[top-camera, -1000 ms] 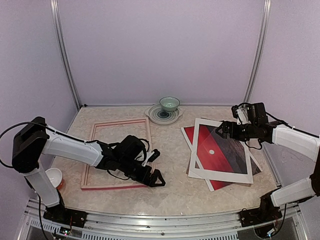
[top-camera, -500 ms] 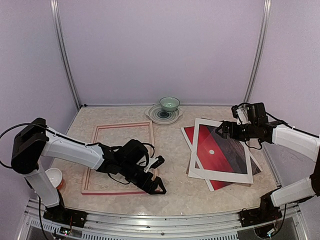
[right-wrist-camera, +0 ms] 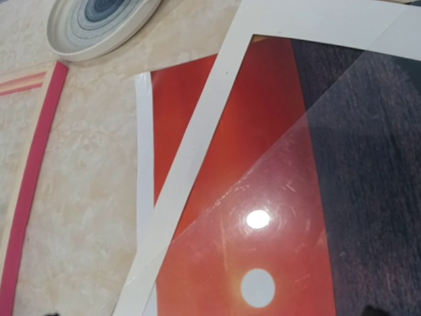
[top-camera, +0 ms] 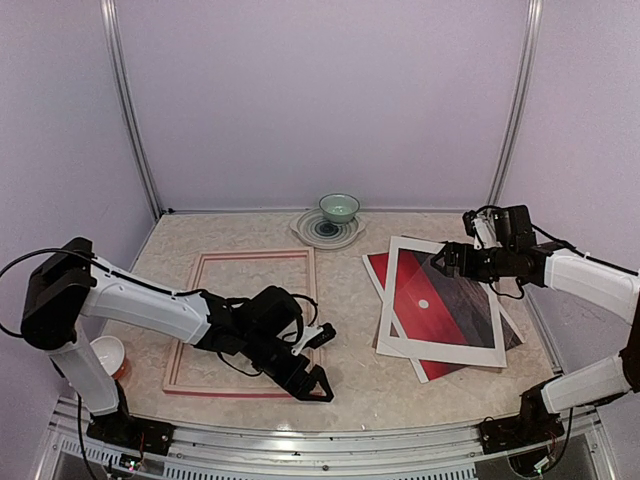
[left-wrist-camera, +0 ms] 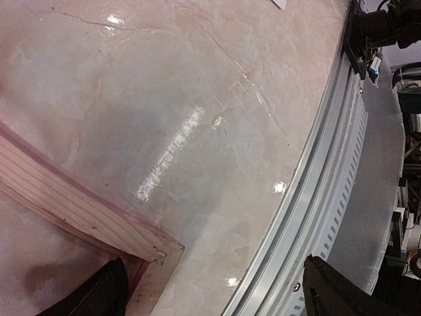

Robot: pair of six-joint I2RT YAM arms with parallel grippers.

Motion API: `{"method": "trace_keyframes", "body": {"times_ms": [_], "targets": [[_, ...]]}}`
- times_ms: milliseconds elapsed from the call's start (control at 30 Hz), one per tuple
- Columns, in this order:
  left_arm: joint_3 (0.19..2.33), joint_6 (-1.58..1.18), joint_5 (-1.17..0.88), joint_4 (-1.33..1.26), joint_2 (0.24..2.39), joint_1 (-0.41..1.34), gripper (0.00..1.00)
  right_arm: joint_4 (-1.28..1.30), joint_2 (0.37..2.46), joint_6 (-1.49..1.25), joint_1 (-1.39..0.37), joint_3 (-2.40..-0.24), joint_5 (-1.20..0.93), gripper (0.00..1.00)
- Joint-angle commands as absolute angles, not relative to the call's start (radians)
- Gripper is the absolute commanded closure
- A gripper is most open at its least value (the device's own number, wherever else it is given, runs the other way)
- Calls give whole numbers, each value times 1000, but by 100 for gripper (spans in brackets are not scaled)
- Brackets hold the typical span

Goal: Put the photo into the frame
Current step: Move the frame body to the center of the board.

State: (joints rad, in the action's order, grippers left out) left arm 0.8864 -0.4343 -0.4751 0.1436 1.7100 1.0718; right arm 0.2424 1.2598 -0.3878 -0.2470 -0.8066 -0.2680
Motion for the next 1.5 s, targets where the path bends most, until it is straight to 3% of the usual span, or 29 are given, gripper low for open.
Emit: {"method": "trace_keyframes", "body": {"times_ms": [0,367,733,1000,1067,1133,1300,1467], "targets": [[924,-403,-507,166,1707,1092,9,246,1267,-399,-258,-825,-273,1],[1032,-368,-479,186,1771,1105,8,243,1262,-402,-258,-813,-275,1],[1246,-409,-98,343,1771,1005,3,232,1240,-406,-258,-789,-274,1],[1486,-453,155,502,1933,925,2,244,1222,-403,-258,-802,-277,1],[1521,-472,195,527,1984,907,5,247,1212,-403,-258,-801,-275,1],[1544,-492,217,543,2023,892,15,248,1205,-403,-258,-798,-275,1],[1549,-521,221,523,2081,877,16,252,1197,-400,-258,-791,-275,1],[1551,-538,218,499,2121,874,25,248,1192,-400,-258,-781,-279,1]]}}
